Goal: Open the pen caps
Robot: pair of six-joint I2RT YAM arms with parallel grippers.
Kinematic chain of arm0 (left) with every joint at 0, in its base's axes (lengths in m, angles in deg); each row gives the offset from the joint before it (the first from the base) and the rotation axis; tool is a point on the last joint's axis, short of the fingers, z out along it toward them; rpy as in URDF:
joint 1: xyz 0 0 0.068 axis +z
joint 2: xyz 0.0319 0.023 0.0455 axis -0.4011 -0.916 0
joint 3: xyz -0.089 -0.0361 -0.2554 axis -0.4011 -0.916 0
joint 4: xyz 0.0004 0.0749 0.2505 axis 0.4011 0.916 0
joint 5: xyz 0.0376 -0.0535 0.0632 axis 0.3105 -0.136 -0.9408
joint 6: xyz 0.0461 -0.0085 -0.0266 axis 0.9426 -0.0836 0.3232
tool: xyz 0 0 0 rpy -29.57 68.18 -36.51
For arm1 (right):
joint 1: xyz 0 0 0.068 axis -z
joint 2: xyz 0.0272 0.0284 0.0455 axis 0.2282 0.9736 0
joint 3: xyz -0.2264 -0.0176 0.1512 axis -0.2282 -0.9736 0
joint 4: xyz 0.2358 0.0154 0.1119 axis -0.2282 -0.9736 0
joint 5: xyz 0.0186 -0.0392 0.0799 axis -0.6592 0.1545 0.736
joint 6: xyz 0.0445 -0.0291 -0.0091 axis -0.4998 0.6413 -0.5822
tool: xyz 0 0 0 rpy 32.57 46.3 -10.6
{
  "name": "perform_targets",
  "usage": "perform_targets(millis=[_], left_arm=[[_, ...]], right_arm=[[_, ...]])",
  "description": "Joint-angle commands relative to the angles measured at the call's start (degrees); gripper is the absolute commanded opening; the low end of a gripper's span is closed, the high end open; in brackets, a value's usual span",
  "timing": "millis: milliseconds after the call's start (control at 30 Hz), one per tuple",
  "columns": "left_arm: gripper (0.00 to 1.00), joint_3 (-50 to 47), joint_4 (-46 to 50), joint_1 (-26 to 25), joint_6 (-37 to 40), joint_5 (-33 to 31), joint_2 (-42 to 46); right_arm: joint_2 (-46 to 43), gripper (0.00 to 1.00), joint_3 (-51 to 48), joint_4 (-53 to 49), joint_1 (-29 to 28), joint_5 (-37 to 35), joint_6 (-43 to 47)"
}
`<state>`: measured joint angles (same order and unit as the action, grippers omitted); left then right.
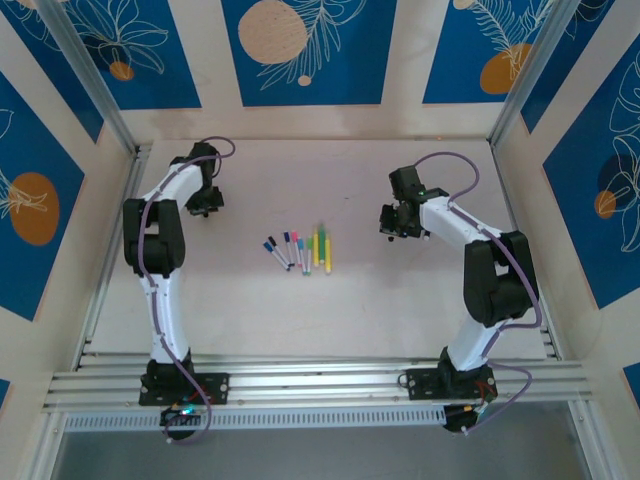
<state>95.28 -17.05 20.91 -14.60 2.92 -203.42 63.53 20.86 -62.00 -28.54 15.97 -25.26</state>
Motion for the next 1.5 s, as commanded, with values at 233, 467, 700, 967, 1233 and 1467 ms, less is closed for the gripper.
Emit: perform_targets(millis=[233, 467, 700, 967, 1233, 1467], left_arm=[[0.25, 2.04, 0.97, 0.63, -0.65, 0.49, 0.77], [0.25, 0.25, -1.04, 0.56, -0.81, 2.12, 7.53], [0.28, -3.03, -4.23, 0.55, -2.02, 8.8, 13.72], [0.3, -8.71, -9.9, -0.5, -3.67, 15.52, 17.92], [0.3, -10.27, -11.06, -1.3, -3.37, 16.04, 18.68], [0.31, -9.56, -10.9, -1.87, -3.41, 16.39, 18.19]], right_arm=[[0.63, 0.0, 1.49, -1.87, 0.26, -1.7, -0.69], [2.89, 0.0, 3.17, -3.85, 2.56, -4.32, -0.78], [6.0, 0.0, 5.33, -5.08, 6.22, -7.37, -0.94], [13.82, 0.09, 10.5, -7.09, 8.38, -8.02, -0.68], [16.93, 0.21, 14.34, -10.16, 9.87, -9.01, -1.41], [17.2, 0.35, 14.41, -10.57, 9.95, -8.51, -1.41]])
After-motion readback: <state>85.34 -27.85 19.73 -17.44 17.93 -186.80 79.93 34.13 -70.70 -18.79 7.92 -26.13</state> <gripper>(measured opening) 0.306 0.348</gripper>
